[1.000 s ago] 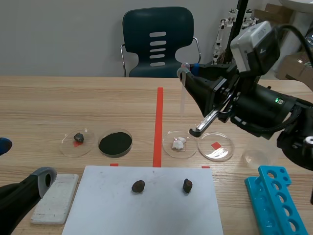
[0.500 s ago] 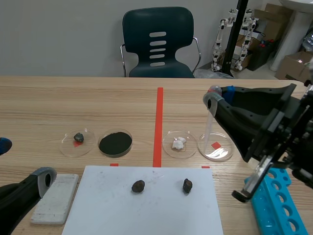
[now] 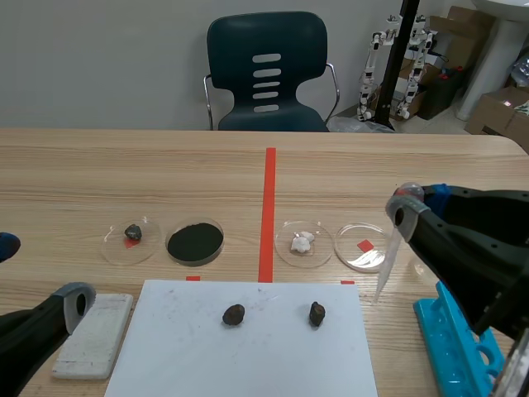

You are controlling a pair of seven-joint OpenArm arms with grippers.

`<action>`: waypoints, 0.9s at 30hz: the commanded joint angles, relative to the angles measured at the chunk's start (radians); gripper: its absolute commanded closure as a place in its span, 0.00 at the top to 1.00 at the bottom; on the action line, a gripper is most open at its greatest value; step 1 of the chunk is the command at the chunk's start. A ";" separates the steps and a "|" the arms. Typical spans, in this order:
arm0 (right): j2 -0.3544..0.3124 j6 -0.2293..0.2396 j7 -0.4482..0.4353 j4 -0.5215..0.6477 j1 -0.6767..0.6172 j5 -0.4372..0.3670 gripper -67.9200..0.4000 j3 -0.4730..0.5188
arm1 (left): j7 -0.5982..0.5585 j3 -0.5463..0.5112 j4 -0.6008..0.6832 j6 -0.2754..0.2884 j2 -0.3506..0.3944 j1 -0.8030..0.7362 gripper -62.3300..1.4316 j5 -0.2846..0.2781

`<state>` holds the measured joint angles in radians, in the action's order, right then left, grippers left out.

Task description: Squeeze the dropper onto the mineral

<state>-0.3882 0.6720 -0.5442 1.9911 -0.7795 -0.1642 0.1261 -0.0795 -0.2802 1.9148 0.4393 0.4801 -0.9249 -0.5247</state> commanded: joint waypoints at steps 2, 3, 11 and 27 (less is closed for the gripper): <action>0.027 0.036 -0.011 0.016 0.009 0.002 0.02 0.027 | -0.014 -0.008 0.016 0.001 0.000 -0.003 1.00 -0.010; 0.039 0.047 -0.011 0.016 0.009 0.008 0.02 0.038 | -0.014 -0.008 0.016 0.001 0.000 -0.003 1.00 -0.010; 0.050 0.062 -0.011 0.016 0.010 0.008 0.02 0.051 | -0.014 -0.008 0.016 0.001 0.000 -0.003 1.00 -0.010; 0.050 0.062 -0.012 0.016 0.009 0.007 0.02 0.051 | -0.014 -0.008 0.016 0.001 0.000 -0.003 1.00 -0.010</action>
<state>-0.3248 0.7338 -0.5411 1.9911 -0.7792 -0.1417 0.1791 -0.0795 -0.2802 1.9148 0.4393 0.4801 -0.9249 -0.5247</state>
